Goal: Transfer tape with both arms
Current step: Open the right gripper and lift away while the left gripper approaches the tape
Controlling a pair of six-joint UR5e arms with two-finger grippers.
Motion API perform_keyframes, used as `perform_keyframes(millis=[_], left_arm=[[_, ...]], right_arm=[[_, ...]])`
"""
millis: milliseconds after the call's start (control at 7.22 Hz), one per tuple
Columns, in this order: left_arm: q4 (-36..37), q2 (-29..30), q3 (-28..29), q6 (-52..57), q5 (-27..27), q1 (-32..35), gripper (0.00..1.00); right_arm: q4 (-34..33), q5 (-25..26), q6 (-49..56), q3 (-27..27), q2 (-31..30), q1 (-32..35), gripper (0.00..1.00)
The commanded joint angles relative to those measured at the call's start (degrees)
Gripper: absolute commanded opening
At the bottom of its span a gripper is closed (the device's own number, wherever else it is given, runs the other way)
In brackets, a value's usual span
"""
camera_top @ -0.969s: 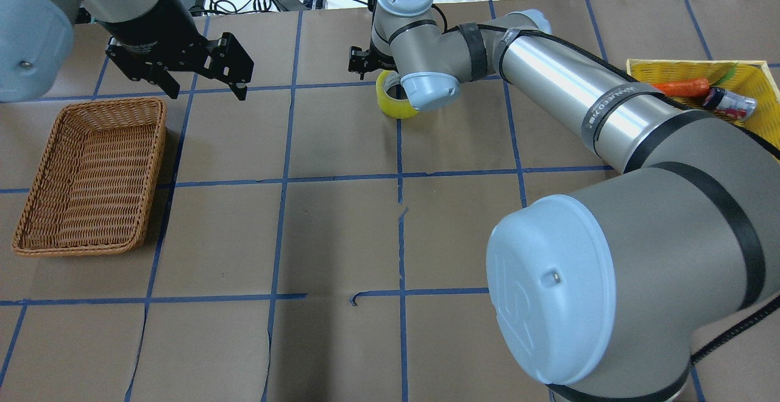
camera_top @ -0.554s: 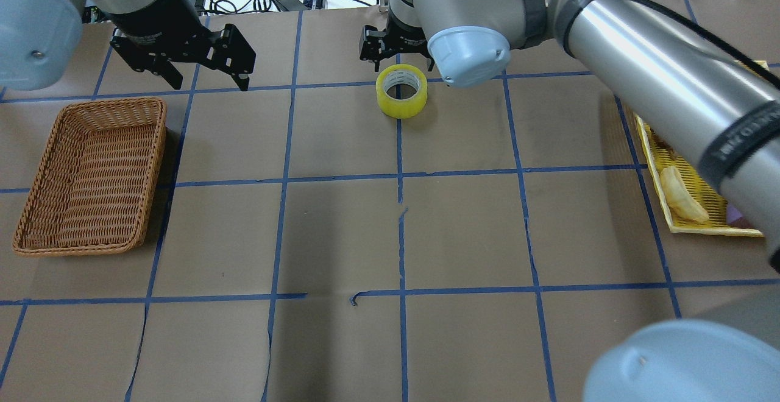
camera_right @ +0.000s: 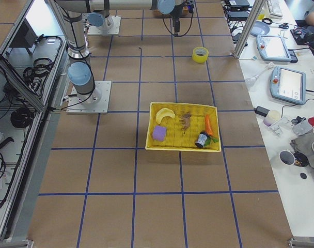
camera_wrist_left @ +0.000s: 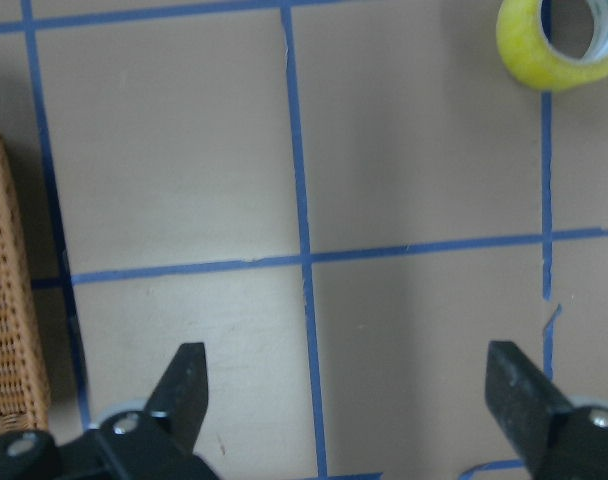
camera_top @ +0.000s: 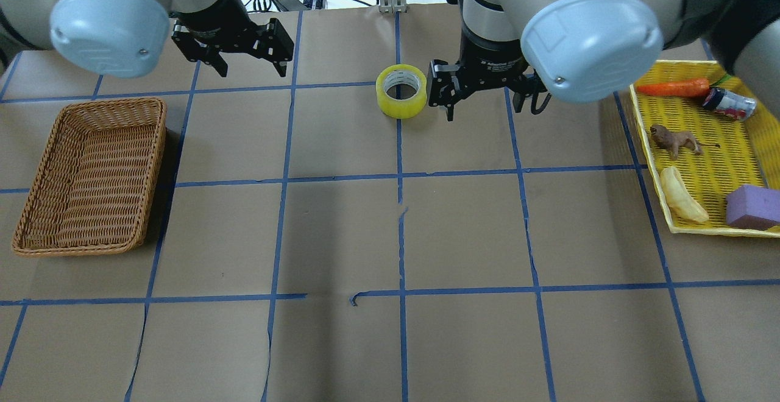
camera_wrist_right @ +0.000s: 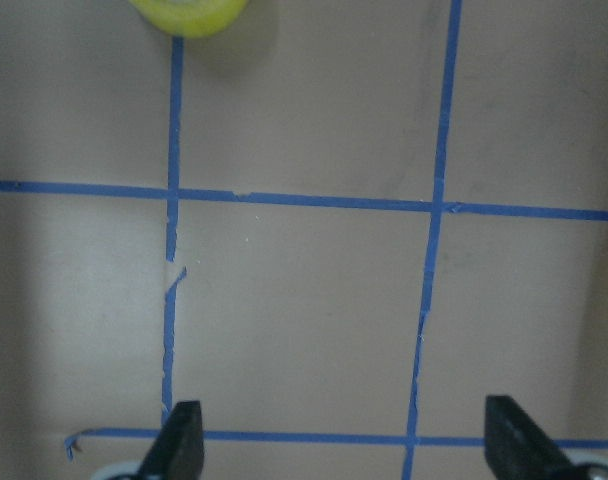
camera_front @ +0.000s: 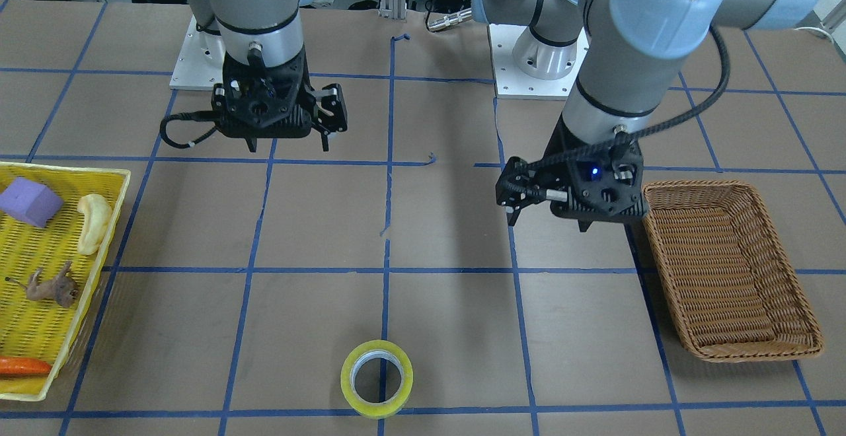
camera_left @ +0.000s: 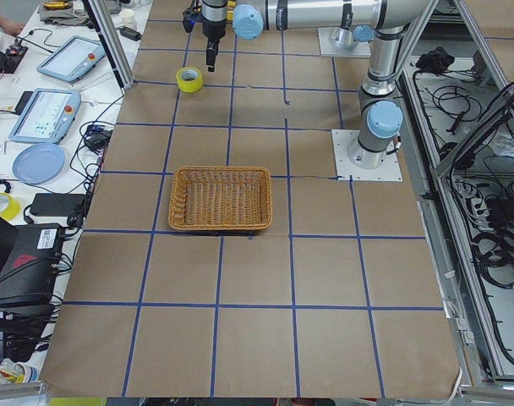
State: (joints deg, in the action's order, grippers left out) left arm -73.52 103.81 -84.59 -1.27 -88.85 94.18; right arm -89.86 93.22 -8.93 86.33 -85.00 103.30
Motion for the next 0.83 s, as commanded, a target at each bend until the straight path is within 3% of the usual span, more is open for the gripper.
perform_keyframes(millis=[0, 277, 415, 692], left_arm=[[5.73, 9.95, 5.10, -8.78, -0.01, 3.54, 1.00], [8.92, 19.62, 12.91, -19.34, -0.01, 8.89, 1.00], [9.18, 23.76, 16.09, -19.81, 0.08, 9.35, 1.00], [16.37, 30.28, 16.29, -19.99, -0.01, 11.72, 1.00]], right_arm=[[10.64, -0.05, 11.30, -3.25, -1.66, -6.74, 1.00], [5.71, -4.25, 13.76, -3.97, -2.01, -15.29, 1.00], [1.40, -4.01, 12.98, -3.37, -2.79, -14.88, 1.00], [0.66, -3.66, 12.53, -3.53, -2.89, -14.71, 1.00]])
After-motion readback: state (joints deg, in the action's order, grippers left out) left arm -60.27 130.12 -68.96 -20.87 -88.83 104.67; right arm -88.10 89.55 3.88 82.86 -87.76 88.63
